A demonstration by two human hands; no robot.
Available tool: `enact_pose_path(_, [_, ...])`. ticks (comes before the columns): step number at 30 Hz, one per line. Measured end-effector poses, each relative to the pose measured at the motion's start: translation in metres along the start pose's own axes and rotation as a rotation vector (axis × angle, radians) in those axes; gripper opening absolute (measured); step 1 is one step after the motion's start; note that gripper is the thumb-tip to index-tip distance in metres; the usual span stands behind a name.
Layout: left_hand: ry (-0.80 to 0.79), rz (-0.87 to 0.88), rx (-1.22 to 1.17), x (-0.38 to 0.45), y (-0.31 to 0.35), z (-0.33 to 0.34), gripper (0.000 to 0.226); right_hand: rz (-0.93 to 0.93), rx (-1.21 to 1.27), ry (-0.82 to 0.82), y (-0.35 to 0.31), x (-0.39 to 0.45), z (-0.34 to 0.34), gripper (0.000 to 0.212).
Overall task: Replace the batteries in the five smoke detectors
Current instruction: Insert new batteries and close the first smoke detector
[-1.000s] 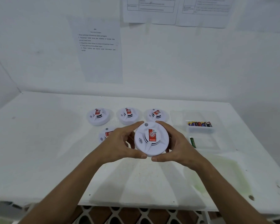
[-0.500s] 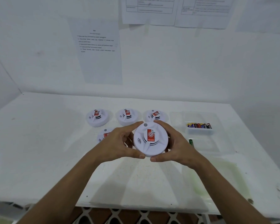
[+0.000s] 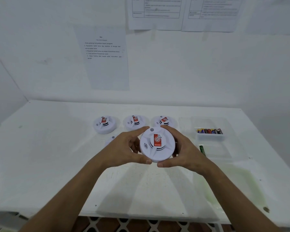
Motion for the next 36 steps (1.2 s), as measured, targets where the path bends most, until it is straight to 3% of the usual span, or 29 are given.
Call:
enact_pose_path(28, [0.037,-0.048,0.013,0.014,-0.021,0.004,0.091,0.033,-0.005,0.018,0.014,0.014,-0.008,0.100])
enact_pose_path(36, [0.037,-0.063,0.067,0.023,-0.040,0.017,0.082,0.098,-0.137,0.088,0.034,0.019,-0.014,0.105])
Point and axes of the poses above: each hand's wrist, its own x-axis towards the middle knuckle, its own z-axis out of the palm, y = z × x, the point moved 8 cm from there along x, towards the middle knuckle, and after that the axes turned 14 degrees about x, right-handed, at the moved point
